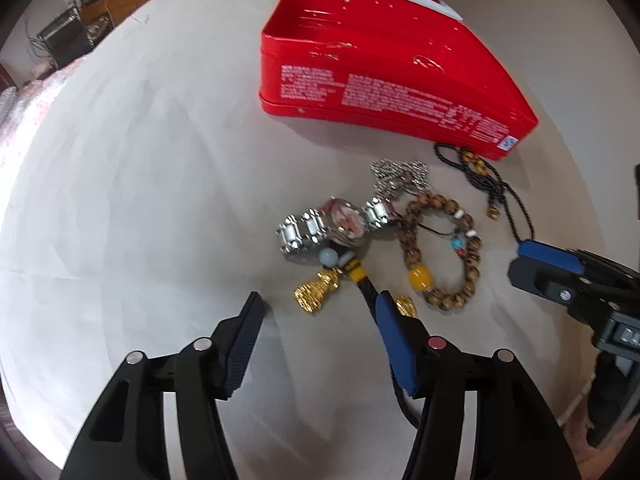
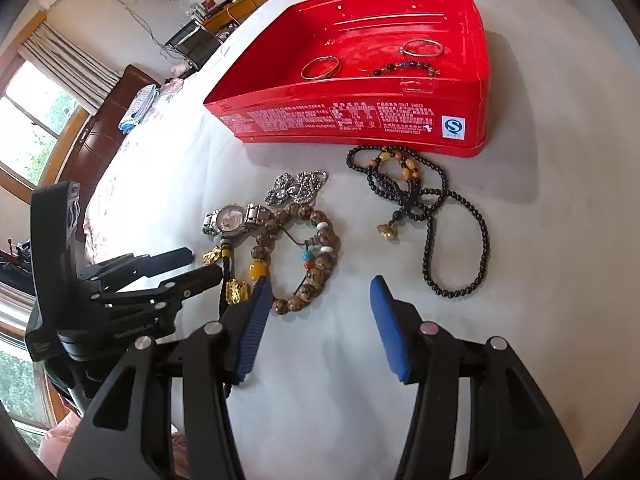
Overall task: Organize jewelry
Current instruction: 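Withdraw both tools from the tin back over the remaining jewelry, then grip the gold pendant on black cord with the left tool while the right tool reaches the gold charm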
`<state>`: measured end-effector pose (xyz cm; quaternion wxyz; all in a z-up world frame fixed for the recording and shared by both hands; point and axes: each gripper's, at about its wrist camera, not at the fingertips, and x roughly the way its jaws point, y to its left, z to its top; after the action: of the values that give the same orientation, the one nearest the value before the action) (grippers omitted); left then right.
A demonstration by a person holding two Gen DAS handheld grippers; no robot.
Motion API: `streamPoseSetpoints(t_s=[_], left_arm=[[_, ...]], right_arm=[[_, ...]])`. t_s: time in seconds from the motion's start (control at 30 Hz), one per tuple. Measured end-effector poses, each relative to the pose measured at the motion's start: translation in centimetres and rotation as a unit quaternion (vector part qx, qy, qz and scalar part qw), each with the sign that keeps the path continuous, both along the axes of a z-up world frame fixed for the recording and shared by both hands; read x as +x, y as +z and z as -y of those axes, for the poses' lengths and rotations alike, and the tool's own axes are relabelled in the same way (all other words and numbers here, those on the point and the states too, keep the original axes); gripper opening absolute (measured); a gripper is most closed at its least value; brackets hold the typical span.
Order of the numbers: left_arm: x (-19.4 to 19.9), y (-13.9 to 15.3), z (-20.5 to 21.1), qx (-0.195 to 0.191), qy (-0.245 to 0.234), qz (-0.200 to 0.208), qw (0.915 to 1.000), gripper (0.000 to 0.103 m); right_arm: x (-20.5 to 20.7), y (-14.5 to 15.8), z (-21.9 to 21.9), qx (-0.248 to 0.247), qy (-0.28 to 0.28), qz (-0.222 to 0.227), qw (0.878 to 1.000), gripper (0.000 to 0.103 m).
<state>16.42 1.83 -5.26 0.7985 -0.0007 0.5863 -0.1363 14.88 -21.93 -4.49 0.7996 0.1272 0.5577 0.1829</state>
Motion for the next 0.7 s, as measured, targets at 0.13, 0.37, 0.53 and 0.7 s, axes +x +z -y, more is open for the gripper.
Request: streamPoseSetpoints(t_s=[0.13, 0.37, 0.53, 0.7], left_arm=[[-0.2, 0.4, -0.9, -0.003, 0.0, 0.004, 1.0, 0.05], [0.0, 0.2, -0.7, 0.003, -0.009, 0.006, 0.9999, 0.048], [0.4, 0.1, 0.3, -0.009, -0.022, -0.002, 0.9997, 0.04], [0.4, -0.1, 0.8, -0.001, -0.031, 0.0, 0.9995, 0.04]], right_arm=[[-0.1, 0.1, 0.1, 0.003, 0.001, 0.001, 1.0, 0.051], [0.1, -0.1, -0.3, 0.005, 0.003, -0.004, 1.0, 0.051], [0.1, 0.1, -0.3, 0.002, 0.0, -0.001, 1.0, 0.051], [0.3, 0.2, -0.5, 0.002, -0.002, -0.001, 1.0, 0.052]])
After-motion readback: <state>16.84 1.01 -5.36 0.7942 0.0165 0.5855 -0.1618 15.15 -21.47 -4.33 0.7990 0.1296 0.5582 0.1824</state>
